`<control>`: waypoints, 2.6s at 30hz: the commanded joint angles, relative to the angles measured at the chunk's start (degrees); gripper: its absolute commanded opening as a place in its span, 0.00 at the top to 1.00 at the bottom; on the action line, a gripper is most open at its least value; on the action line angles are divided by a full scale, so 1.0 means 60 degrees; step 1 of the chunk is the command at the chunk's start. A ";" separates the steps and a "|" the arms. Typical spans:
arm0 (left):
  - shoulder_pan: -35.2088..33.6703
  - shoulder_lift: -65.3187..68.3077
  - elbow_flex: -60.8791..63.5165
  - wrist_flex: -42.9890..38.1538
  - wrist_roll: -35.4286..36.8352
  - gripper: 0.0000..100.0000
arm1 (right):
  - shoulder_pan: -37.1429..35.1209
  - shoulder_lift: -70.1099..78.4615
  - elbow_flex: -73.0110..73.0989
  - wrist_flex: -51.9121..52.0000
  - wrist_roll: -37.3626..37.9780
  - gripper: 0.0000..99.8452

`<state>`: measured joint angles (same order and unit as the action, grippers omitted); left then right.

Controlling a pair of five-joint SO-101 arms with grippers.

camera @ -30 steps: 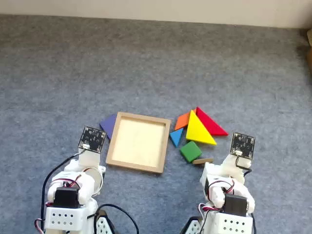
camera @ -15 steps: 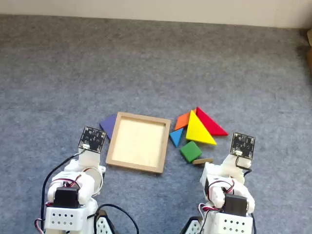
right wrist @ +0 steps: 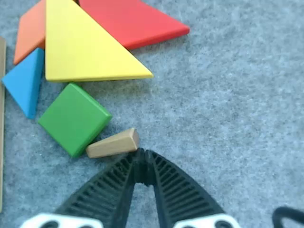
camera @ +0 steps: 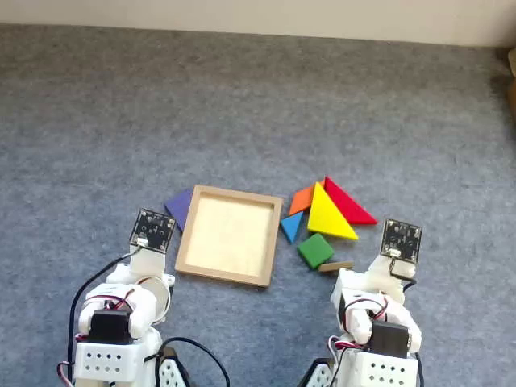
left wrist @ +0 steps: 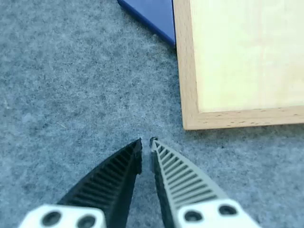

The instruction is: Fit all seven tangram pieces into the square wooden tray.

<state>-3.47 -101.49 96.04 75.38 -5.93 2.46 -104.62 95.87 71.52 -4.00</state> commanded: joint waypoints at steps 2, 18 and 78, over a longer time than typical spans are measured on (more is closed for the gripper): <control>-0.0095 -0.0388 0.0198 0.0059 0.0000 0.95 | -0.0110 -0.0095 0.1399 0.0037 0.0059 0.98; -0.0095 -0.0388 0.0198 0.0059 0.0000 0.95 | -0.0110 -0.0095 0.1399 0.0037 0.0059 0.98; -0.0095 -0.0388 0.0198 0.0059 0.0000 0.95 | -0.0945 0.5941 -0.8154 0.1414 0.0059 0.98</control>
<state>-3.47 -101.49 96.04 75.38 -5.93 0.62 -75.16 53.14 80.04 -4.00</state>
